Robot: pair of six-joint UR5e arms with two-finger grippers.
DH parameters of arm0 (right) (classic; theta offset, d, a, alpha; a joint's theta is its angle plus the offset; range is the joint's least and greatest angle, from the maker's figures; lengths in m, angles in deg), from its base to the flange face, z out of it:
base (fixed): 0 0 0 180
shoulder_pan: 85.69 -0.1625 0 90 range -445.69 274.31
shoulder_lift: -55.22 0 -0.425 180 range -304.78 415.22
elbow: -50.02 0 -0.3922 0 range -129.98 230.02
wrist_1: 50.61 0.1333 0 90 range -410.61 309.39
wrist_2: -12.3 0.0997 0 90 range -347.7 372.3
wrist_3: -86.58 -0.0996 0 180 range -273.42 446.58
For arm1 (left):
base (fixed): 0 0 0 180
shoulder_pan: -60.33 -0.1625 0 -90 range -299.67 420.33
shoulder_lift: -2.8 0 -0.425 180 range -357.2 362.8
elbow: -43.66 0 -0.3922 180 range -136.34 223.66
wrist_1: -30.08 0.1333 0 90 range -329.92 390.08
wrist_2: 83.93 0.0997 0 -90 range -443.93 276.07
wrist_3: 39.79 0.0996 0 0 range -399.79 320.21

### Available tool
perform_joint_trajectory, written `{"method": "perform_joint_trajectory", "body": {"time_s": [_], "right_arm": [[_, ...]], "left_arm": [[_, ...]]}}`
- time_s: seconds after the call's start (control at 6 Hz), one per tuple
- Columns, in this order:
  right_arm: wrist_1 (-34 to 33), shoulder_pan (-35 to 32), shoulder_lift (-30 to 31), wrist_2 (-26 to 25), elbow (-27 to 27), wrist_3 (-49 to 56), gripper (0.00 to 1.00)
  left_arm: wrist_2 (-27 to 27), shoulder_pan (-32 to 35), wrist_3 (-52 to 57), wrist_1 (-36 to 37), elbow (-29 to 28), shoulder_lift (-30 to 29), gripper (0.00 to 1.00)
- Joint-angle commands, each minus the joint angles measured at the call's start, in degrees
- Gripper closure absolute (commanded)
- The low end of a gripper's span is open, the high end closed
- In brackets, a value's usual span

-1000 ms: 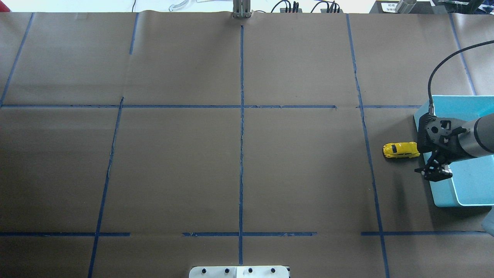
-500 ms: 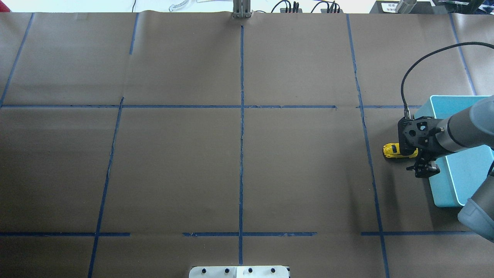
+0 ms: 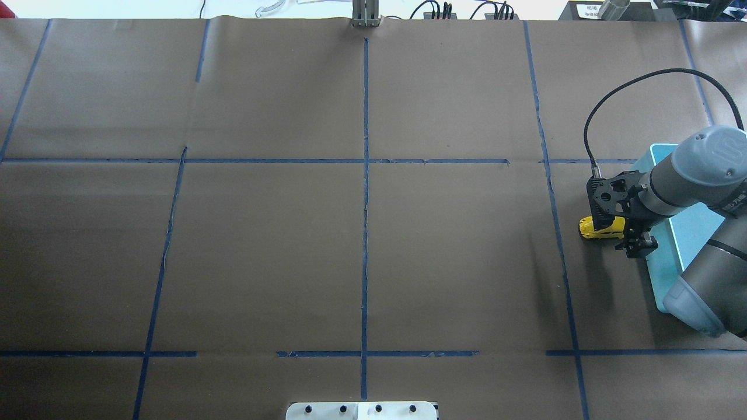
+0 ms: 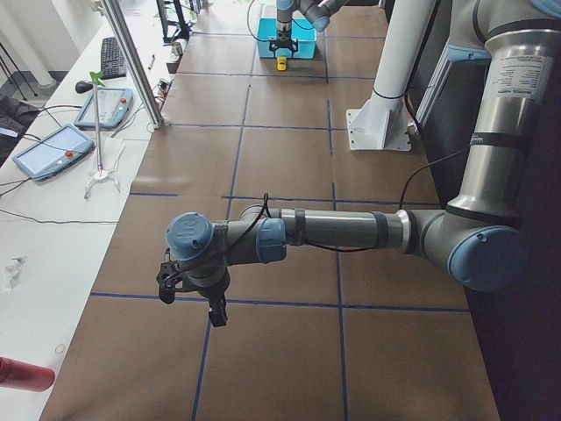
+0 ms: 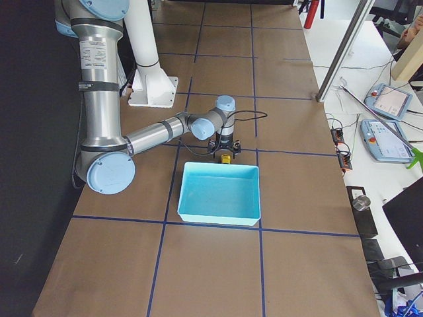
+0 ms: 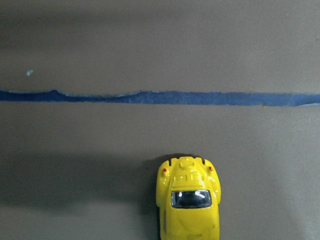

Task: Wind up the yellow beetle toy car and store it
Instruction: 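Lower the right gripper and grasp the yellow car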

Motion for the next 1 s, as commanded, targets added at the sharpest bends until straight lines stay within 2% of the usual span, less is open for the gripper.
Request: {"method": "perform_joint_trajectory", "body": {"time_s": [0.0,0.67,0.83], "right_arm": [[0.08,0.04,-0.23,-0.18,-1.59,0.21,0.0],[0.09,0.13,-0.93,-0.71,-2.3,-0.58,0.01],[0.09,0.04,-2.59,-0.71,-4.05,-0.59,0.01]], "left_arm": [[0.03,-0.09,0.14,0.0,0.07,-0.11,0.0],[-0.06,-0.26,0.06,-0.09,0.07,-0.11,0.0],[-0.06,-0.26,0.15,-0.17,0.07,-0.2,0.0]]}}
